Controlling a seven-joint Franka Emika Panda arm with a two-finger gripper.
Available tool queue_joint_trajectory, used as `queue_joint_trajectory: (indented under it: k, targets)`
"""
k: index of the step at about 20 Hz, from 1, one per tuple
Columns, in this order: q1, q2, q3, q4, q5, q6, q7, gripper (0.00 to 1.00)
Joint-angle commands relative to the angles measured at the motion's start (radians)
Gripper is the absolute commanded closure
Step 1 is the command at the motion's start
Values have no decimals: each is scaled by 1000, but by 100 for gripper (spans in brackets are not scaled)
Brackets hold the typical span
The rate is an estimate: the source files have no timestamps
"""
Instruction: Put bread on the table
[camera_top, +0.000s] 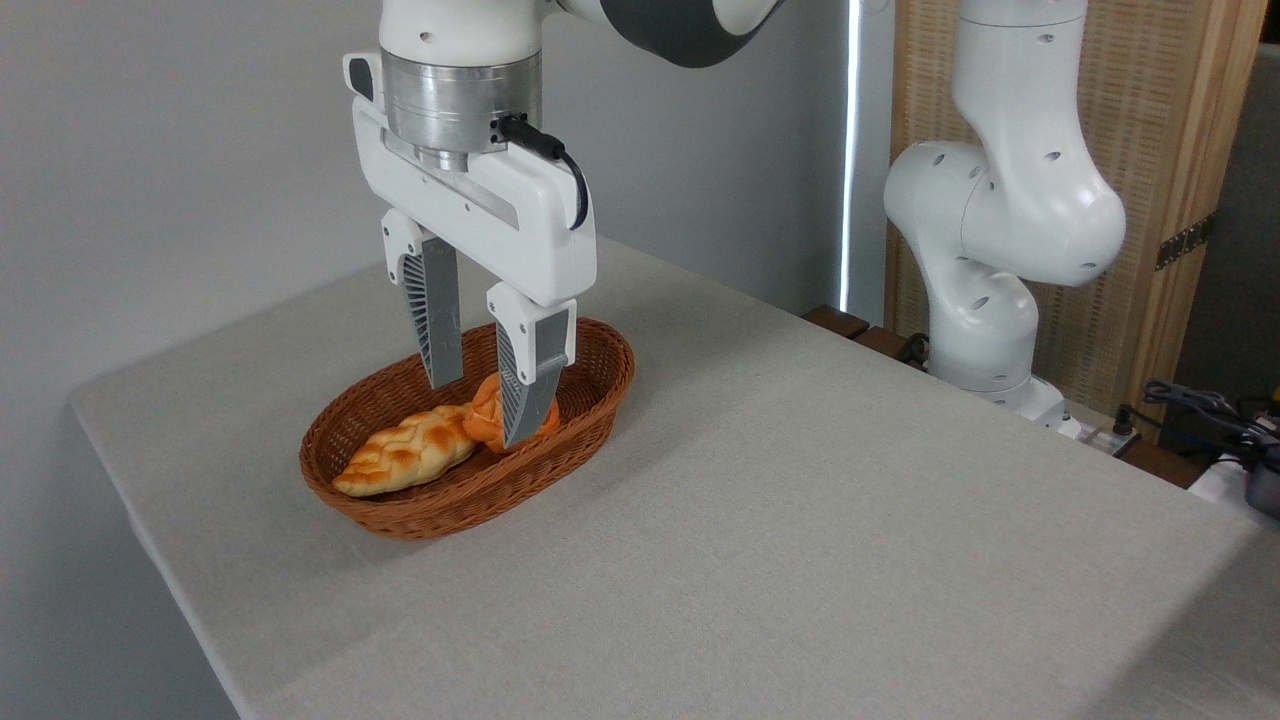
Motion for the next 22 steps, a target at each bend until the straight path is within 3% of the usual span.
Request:
queue_joint_trajectory:
  k: [1, 6, 10, 16, 19, 22]
  targets:
    - [-11, -4, -3, 13, 77, -22, -16, 0]
    - [-9, -7, 6, 32, 79, -25, -5, 0]
    - [-9, -4, 9, 32, 87, -28, 85, 0]
    - [-11, -1, -1, 30, 90, -31, 70, 0]
    - [-11, -1, -3, 30, 88, -31, -12, 0]
    - [-14, 2, -4, 30, 88, -31, -25, 0]
